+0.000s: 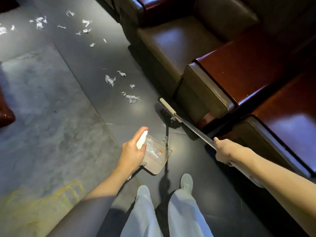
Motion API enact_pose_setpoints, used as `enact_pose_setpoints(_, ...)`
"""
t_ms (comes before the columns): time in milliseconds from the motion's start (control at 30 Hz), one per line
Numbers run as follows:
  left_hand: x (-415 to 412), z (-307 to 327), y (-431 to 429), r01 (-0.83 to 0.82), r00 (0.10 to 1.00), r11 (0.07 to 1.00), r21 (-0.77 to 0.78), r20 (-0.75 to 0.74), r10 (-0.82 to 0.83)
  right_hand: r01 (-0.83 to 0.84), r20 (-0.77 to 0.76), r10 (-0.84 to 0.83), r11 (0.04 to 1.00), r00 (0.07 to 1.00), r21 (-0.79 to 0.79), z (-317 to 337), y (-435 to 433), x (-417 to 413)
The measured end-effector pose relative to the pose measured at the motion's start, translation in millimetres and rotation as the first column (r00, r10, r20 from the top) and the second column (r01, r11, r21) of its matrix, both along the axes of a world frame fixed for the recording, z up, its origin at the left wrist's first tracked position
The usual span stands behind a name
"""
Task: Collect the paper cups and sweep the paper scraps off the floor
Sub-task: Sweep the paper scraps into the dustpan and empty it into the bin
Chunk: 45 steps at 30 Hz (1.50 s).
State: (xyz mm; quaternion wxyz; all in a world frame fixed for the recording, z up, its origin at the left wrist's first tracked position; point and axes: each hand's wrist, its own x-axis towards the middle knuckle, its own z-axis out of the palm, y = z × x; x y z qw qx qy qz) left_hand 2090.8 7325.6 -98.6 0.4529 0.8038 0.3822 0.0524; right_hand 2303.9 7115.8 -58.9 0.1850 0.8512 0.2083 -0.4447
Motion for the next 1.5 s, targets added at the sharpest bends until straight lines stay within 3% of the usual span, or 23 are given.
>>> enact_pose_setpoints(133,15.5,-2.5,-12.4,-0.102,0.995,0.995,0.003,0.009,0.102,-0.036,0.033,0.035,0.998,0.999,0.05,-21.5,15.6,54.2)
enact_pose_setpoints(200,25.7,-0.4,-19.8,-0.125,0.992,0.992,0.009,0.016,0.125,0.029,-0.004,-0.029,0.999,1.0,0.042,-39.3,15.0,72.0)
enact_pose_setpoints(300,41.0,1.8,-26.8,-0.155,0.987,0.987,0.042,0.039,0.153,-0.019,-0.075,0.021,0.999,0.997,0.028,-57.5,8.8,82.2)
enact_pose_setpoints(400,54.5,3.9,-35.3,-0.183,0.983,0.983,0.028,0.025,0.182,-0.187,-0.1,0.186,0.982,0.977,0.0,-50.2,-9.5,76.8)
enact_pose_setpoints(567,82.9,5.8,-40.2,-0.242,0.97,0.97,0.014,-0.002,0.242,-0.286,-0.291,0.257,0.957,0.922,-0.059,-30.3,-41.1,72.3)
enact_pose_setpoints(800,78.2,7.0,-32.2,-0.361,0.931,0.931,0.06,-0.033,0.363,-0.307,-0.22,0.303,0.951,0.927,0.013,8.3,-40.0,88.4)
enact_pose_setpoints(1133,100.2,9.6,38.1,-0.514,0.855,0.857,0.013,0.081,0.512,-0.425,-0.136,0.426,0.904,0.894,0.043,30.8,86.7,131.1)
enact_pose_setpoints(1267,120.4,9.7,82.0,-0.522,0.851,0.853,0.009,0.075,0.52,-0.291,-0.173,0.307,0.95,0.936,0.116,36.0,139.5,157.5)
enact_pose_setpoints(1500,155.3,12.7,146.1,-0.568,0.823,0.822,0.035,0.052,0.566,-0.238,-0.154,0.26,0.96,0.953,0.146,31.2,230.8,202.9)
